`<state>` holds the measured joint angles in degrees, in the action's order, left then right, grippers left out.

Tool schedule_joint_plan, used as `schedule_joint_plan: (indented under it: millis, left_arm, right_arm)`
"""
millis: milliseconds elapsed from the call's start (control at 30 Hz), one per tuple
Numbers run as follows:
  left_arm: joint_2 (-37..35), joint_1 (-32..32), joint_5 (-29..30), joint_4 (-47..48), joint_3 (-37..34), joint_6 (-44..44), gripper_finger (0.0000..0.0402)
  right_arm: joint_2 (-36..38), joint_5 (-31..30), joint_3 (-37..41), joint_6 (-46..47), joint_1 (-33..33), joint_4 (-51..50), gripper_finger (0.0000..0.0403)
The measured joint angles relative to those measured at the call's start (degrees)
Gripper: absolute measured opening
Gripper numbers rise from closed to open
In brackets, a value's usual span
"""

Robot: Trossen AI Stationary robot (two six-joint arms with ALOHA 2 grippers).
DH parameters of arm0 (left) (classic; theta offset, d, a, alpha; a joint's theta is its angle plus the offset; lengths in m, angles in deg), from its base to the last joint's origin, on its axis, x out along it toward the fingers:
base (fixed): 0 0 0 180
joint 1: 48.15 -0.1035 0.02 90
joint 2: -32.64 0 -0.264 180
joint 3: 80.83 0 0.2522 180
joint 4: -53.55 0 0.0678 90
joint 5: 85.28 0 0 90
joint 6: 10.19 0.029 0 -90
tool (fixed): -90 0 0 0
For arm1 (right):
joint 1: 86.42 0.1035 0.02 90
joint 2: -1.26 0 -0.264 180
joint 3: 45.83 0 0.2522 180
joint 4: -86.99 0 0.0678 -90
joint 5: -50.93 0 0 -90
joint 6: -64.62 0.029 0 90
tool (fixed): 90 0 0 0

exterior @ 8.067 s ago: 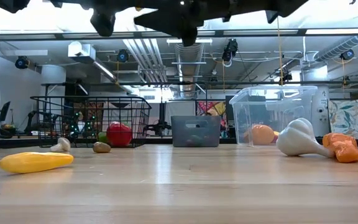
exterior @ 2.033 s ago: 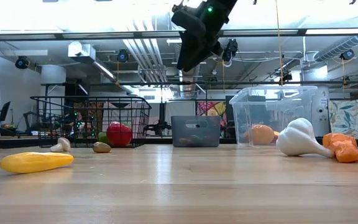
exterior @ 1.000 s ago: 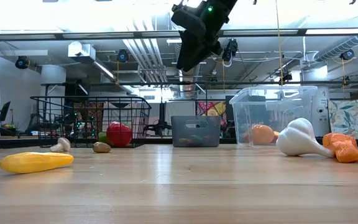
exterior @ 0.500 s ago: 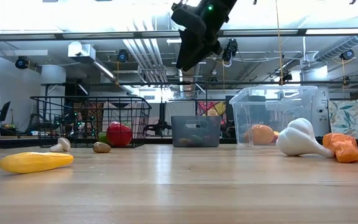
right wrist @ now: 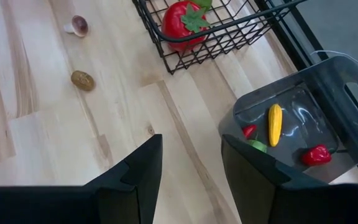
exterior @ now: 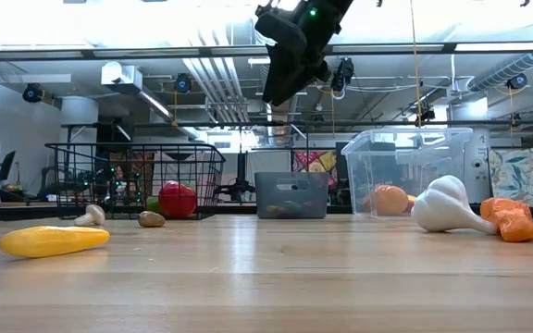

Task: Sort produce into baskets
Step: Put the large bell pepper into the transparent bin

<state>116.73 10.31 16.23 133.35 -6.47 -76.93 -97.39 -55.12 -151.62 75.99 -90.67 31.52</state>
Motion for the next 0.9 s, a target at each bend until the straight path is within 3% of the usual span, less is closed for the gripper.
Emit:
schedule_joint_plan:
  millis: [200, 767, 900]
  left_arm:
    - [0.1, 0.0, 0.0, -1.0, 0.0, -0.4, 0.0129]
    - [0.1, 0.0, -1.7, -4.0, -3.5, -1.5, 0.0125]
    - [0.1, 0.0, -1.6, -3.9, -3.6, -1.4, 0.0100]
  right_arm:
    - [0.0, 0.0, 0.0, 0.0, 0.0, 0.0, 0.0157]
    - [0.0, 0.0, 0.0, 0.0, 0.0, 0.0, 0.0157]
    - [0.0, 0.0, 0.0, 0.0, 0.0, 0.0, 0.0157]
